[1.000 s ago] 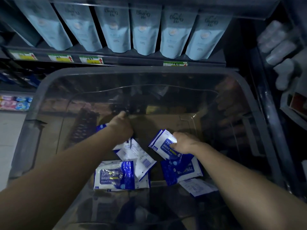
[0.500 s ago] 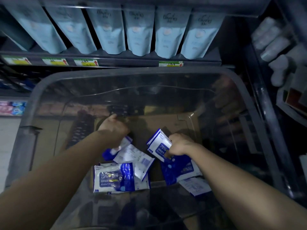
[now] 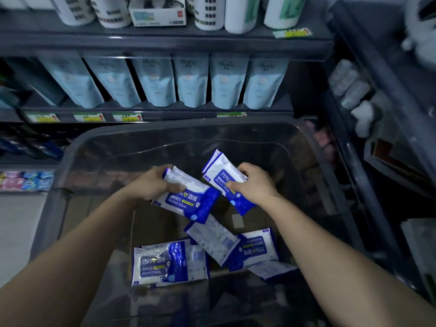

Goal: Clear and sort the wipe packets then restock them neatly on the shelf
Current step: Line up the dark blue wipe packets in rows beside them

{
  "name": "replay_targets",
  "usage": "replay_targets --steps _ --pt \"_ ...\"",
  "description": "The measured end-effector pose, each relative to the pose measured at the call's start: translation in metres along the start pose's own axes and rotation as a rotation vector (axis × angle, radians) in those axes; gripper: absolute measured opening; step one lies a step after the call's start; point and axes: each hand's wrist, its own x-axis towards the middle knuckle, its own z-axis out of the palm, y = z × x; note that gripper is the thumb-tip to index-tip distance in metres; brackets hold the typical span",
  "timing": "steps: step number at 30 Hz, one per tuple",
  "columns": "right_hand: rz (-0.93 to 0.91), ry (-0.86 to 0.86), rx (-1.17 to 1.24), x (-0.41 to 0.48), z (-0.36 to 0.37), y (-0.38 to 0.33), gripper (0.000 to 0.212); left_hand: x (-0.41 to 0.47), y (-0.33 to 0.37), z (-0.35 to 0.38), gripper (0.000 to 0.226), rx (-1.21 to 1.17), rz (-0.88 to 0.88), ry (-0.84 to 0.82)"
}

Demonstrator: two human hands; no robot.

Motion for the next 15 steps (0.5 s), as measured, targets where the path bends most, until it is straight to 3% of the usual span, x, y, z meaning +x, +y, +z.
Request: replay_targets --steps 2,4,7,12,15 --pt "-0.039 0.109 0.076 -0.015 -0.016 -0.005 0.023 -0.007 0.006 0.004 0.061 -0.073 0.039 -0.023" --pt "-0.067 0.223 0.193 -0.034 -0.029 -0.011 0.021 -0.015 0.016 0.015 0.046 -0.199 0.077 -0.033" --pt "-0.079 0.372 0.308 -0.065 -0.049 -0.018 0.017 -0.029 0.037 0.033 0.045 -0.344 0.135 -0.079" --pt "-0.099 0.555 0.377 -0.13 -0.076 -0.025 0.008 -0.053 0.067 0.067 0.025 -0.377 0.206 -0.148" --pt "-0.081 0.653 0.412 -0.176 -0.091 -0.022 0.01 -0.071 0.082 0.092 0.025 -0.371 0.248 -0.231"
